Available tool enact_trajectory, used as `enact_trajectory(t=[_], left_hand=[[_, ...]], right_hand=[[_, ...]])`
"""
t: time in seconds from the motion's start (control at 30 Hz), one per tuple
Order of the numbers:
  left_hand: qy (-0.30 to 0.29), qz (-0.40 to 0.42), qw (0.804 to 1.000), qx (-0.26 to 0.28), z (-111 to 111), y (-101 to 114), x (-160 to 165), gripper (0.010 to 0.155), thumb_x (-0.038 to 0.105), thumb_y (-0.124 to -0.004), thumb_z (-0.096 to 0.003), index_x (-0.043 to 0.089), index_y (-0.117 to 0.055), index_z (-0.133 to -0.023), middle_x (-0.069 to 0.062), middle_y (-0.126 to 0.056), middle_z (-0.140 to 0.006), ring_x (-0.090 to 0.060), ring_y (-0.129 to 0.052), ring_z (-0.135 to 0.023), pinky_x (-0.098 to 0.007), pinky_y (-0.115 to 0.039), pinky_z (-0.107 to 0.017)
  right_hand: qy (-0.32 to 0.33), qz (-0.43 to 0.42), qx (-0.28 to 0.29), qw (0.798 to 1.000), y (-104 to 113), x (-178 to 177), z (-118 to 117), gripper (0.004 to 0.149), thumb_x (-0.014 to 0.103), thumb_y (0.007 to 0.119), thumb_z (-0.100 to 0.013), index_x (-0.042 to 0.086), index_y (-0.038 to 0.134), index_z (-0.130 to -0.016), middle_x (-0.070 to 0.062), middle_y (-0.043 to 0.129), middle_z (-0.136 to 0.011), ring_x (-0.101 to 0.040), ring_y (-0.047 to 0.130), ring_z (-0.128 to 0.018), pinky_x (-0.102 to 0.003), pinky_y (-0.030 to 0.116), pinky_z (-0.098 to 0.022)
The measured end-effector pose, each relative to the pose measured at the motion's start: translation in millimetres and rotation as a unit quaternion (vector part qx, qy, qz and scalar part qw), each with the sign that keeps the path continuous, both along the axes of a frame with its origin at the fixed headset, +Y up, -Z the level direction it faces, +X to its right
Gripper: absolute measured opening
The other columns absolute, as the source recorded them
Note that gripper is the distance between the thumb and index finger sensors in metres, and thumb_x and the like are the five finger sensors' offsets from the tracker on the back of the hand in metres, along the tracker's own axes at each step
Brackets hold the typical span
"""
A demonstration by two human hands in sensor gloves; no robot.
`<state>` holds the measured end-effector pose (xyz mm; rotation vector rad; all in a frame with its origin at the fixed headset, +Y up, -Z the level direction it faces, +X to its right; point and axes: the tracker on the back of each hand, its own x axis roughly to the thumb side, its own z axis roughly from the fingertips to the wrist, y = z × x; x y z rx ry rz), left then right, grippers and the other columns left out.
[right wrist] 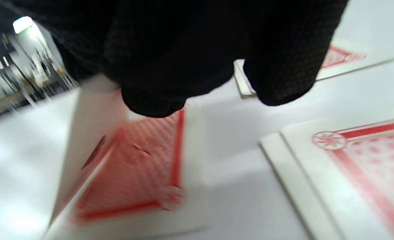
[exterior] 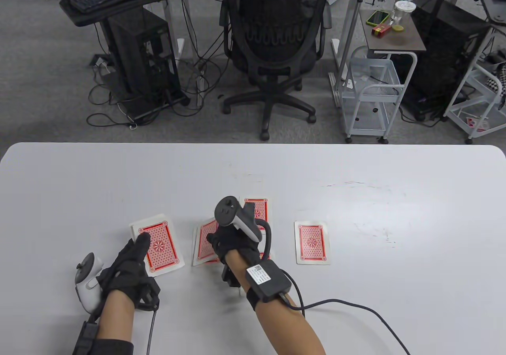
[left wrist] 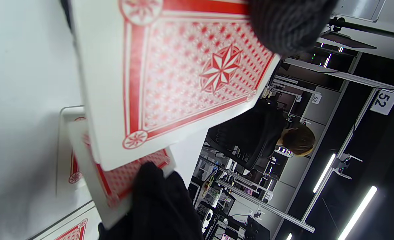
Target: Four-player card dealing with fan arrangement
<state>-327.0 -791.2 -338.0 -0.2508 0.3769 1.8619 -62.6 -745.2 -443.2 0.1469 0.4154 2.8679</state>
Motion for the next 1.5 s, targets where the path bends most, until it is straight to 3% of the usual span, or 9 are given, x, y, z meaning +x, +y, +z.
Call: enact_trajectory(t=[0.13, 0.3, 0.5, 0.63, 0.73, 0.83, 1.07, 1.37, 1.5], left_hand=[[-0.007, 0.008, 1.000, 0.012, -0.9, 1.4, 2.3, 0.053, 0.050, -0.077, -0.0531, 0.028, -0.065, -0.099, 0.005, -0.086, -0.094, -0.027, -0.100, -0.076, -0.044, -0.090, -0.049], [-0.008, 0.011, 1.000, 0.016, -1.6, 0.9, 2.2, 0.052, 0.050, -0.077, -0.0531, 0.028, -0.065, -0.099, 0.005, -0.086, -0.094, -0.027, -0.100, -0.076, -0.044, -0.090, -0.049], [-0.019, 0.020, 0.999, 0.026, -2.1, 3.2, 11.9, 0.052, 0.051, -0.077, -0.0529, 0.028, -0.066, -0.098, 0.005, -0.087, -0.093, -0.026, -0.101, -0.075, -0.043, -0.091, -0.049], [-0.036, 0.042, 0.998, 0.033, 0.8, 4.9, 25.8, 0.052, 0.052, -0.077, -0.0529, 0.028, -0.066, -0.098, 0.006, -0.087, -0.092, -0.026, -0.101, -0.074, -0.043, -0.091, -0.048], [-0.046, 0.039, 0.997, 0.042, 1.7, 6.8, 31.5, 0.052, 0.051, -0.078, -0.0525, 0.028, -0.067, -0.097, 0.006, -0.088, -0.092, -0.025, -0.102, -0.073, -0.043, -0.091, -0.047], [-0.047, 0.016, 0.998, 0.043, 3.1, 8.6, 37.2, 0.051, 0.051, -0.079, -0.0521, 0.028, -0.068, -0.097, 0.006, -0.089, -0.091, -0.025, -0.103, -0.072, -0.042, -0.092, -0.047], [-0.068, 0.006, 0.997, 0.038, 5.4, 7.0, 55.9, 0.052, 0.051, -0.080, -0.0517, 0.029, -0.068, -0.097, 0.007, -0.088, -0.091, -0.025, -0.102, -0.073, -0.043, -0.091, -0.047], [-0.071, 0.039, 0.995, 0.056, 1.3, 7.6, 52.7, 0.052, 0.050, -0.079, -0.0516, 0.029, -0.067, -0.097, 0.007, -0.088, -0.092, -0.025, -0.102, -0.073, -0.042, -0.092, -0.048], [-0.048, 0.032, 0.997, 0.042, 1.6, 5.0, 47.1, 0.051, 0.050, -0.079, -0.0518, 0.029, -0.067, -0.097, 0.007, -0.088, -0.091, -0.025, -0.102, -0.073, -0.042, -0.092, -0.047]], right_hand=[[0.017, 0.145, 0.012, 0.989, -18.9, -20.3, -2.6, 0.077, 0.048, 0.085, -0.050, -0.001, 0.057, -0.102, 0.005, 0.093, -0.058, -0.004, 0.096, -0.018, -0.045, 0.082, -0.041], [0.035, 0.150, 0.022, 0.988, -5.4, -19.8, -1.3, 0.074, 0.049, 0.085, -0.050, 0.003, 0.059, -0.103, 0.007, 0.092, -0.058, -0.004, 0.095, -0.019, -0.046, 0.081, -0.042], [0.042, -0.090, 0.028, 0.995, 38.3, -1.9, 13.0, 0.066, 0.050, 0.073, -0.057, 0.004, 0.061, -0.102, -0.003, 0.089, -0.071, -0.012, 0.101, -0.033, -0.051, 0.077, -0.047], [0.116, -0.297, -0.029, 0.947, 40.2, 1.5, 29.0, 0.062, 0.047, 0.066, -0.058, 0.005, 0.059, -0.103, -0.011, 0.079, -0.085, -0.025, 0.099, -0.056, -0.059, 0.071, -0.054], [0.106, -0.406, -0.004, 0.908, 34.1, 14.9, 35.4, 0.059, 0.046, 0.072, -0.057, 0.006, 0.062, -0.100, -0.008, 0.082, -0.081, -0.025, 0.100, -0.054, -0.059, 0.071, -0.053], [0.085, -0.434, -0.031, 0.897, 25.0, 25.2, 40.8, 0.062, 0.050, 0.072, -0.057, 0.006, 0.063, -0.100, -0.009, 0.082, -0.082, -0.026, 0.100, -0.054, -0.060, 0.072, -0.052], [0.058, -0.330, 0.036, 0.942, 26.4, 28.5, 48.0, 0.067, 0.046, 0.093, -0.044, 0.010, 0.068, -0.094, 0.000, 0.085, -0.072, -0.018, 0.102, -0.045, -0.059, 0.073, -0.052], [0.050, -0.415, -0.010, 0.908, 31.2, 45.0, 29.4, 0.062, 0.033, 0.091, -0.045, 0.002, 0.070, -0.094, 0.001, 0.094, -0.064, -0.020, 0.109, -0.044, -0.056, 0.076, -0.051], [0.024, -0.396, 0.018, 0.918, 45.6, 63.5, 9.2, 0.062, 0.032, 0.090, -0.046, 0.002, 0.068, -0.096, 0.000, 0.093, -0.065, -0.019, 0.107, -0.038, -0.053, 0.078, -0.048]])
